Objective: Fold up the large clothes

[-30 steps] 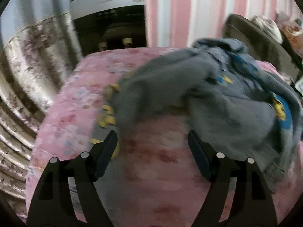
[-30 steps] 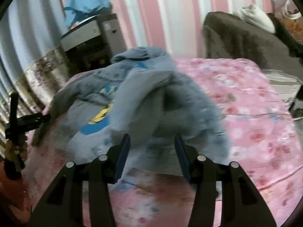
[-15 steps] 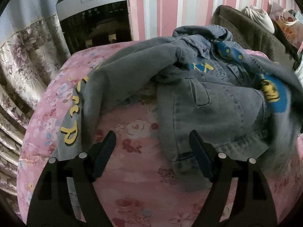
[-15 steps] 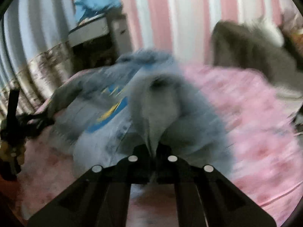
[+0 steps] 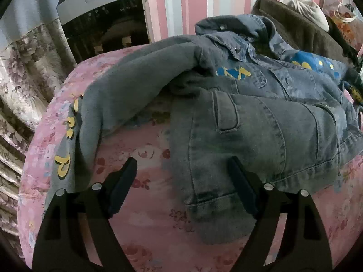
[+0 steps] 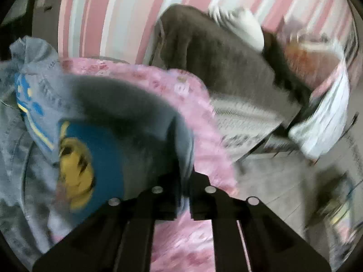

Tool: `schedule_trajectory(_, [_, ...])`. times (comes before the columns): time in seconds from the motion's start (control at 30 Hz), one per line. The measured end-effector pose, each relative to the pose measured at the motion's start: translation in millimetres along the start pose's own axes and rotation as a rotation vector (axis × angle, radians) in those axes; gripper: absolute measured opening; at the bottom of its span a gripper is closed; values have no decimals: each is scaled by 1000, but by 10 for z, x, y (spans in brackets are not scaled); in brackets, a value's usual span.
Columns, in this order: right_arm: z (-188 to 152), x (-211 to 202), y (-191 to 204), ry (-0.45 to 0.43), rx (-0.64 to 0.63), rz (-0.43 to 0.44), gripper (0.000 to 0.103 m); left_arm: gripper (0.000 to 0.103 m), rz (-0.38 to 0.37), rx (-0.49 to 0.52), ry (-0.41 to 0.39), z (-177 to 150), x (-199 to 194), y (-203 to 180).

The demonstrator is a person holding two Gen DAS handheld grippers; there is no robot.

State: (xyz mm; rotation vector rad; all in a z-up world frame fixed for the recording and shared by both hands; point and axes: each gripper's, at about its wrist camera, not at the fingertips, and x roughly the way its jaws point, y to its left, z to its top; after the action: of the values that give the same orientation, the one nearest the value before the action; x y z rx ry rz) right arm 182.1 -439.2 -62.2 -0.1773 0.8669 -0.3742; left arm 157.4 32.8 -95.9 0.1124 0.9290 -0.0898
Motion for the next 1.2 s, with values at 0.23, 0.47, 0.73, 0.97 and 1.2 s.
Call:
schedule_trajectory(0.23, [-519,-846,201,-105,127,314,61,86,-39,7,26,-25,71,-13])
schedule_trajectory(0.47, [-776,-516,671,41,113,506,59,59,-123,60,44,-59,171,-223])
schedule_trajectory(0.73, [-862,-588,991,65,119,684,17,19,-208,28,22,-56,-8,-192])
schedule_trajectory(0.97, [-868,-1538,903,-116,58,691,16,15,-291,-28,-144,-97,-890,72])
schedule_trajectory(1.2, [-1153,-2112,751,-156,-14,652,16,11,-297,-37,-238,-546,-1632,272])
